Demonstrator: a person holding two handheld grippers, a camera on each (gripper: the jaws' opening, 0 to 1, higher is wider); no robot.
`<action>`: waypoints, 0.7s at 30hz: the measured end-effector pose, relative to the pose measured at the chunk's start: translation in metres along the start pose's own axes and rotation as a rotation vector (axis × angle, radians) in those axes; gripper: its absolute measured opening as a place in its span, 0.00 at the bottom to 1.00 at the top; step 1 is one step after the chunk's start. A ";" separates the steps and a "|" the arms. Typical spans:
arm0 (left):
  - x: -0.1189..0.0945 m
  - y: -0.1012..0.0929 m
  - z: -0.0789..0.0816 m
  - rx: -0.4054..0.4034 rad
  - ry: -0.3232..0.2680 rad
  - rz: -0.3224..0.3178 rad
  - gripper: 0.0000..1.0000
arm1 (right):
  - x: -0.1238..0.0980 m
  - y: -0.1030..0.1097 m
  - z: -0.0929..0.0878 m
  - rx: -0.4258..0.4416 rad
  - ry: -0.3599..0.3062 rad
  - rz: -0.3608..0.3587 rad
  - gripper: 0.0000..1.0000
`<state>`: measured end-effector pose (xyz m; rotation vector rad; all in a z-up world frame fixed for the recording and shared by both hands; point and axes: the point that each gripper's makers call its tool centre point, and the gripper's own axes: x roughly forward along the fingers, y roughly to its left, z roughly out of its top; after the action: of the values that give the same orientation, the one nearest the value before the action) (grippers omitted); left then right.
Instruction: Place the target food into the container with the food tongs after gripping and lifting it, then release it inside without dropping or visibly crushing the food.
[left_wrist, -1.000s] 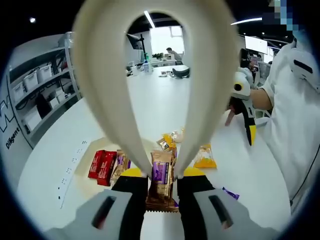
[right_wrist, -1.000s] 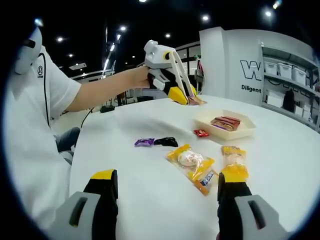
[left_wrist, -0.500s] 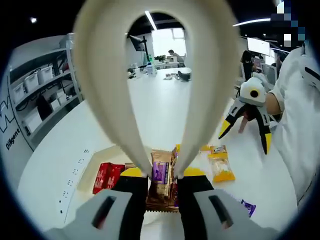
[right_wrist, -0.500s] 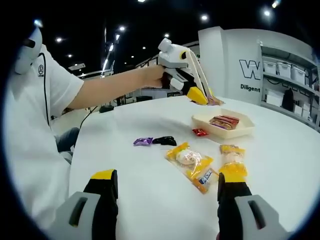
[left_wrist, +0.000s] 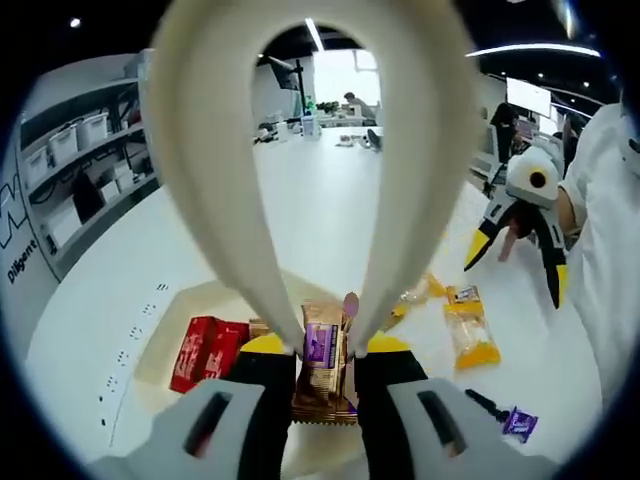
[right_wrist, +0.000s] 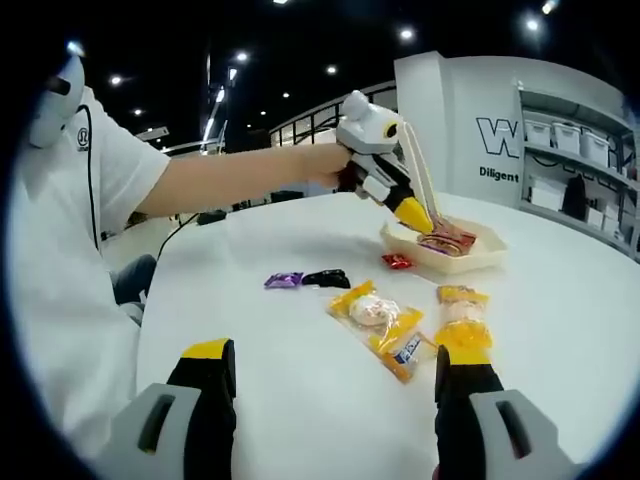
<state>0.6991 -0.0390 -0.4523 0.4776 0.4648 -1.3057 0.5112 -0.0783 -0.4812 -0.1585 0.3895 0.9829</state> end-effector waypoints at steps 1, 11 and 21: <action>0.001 0.001 -0.002 -0.002 0.005 0.001 0.21 | 0.000 0.000 0.000 0.000 0.000 0.000 0.81; 0.005 0.009 -0.009 -0.030 0.016 0.004 0.22 | -0.001 -0.001 0.001 -0.003 -0.002 -0.002 0.81; 0.007 0.010 -0.015 -0.044 0.029 0.003 0.22 | -0.002 -0.002 0.003 -0.006 -0.003 -0.004 0.81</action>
<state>0.7097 -0.0343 -0.4680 0.4615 0.5159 -1.2846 0.5124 -0.0801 -0.4778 -0.1632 0.3837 0.9801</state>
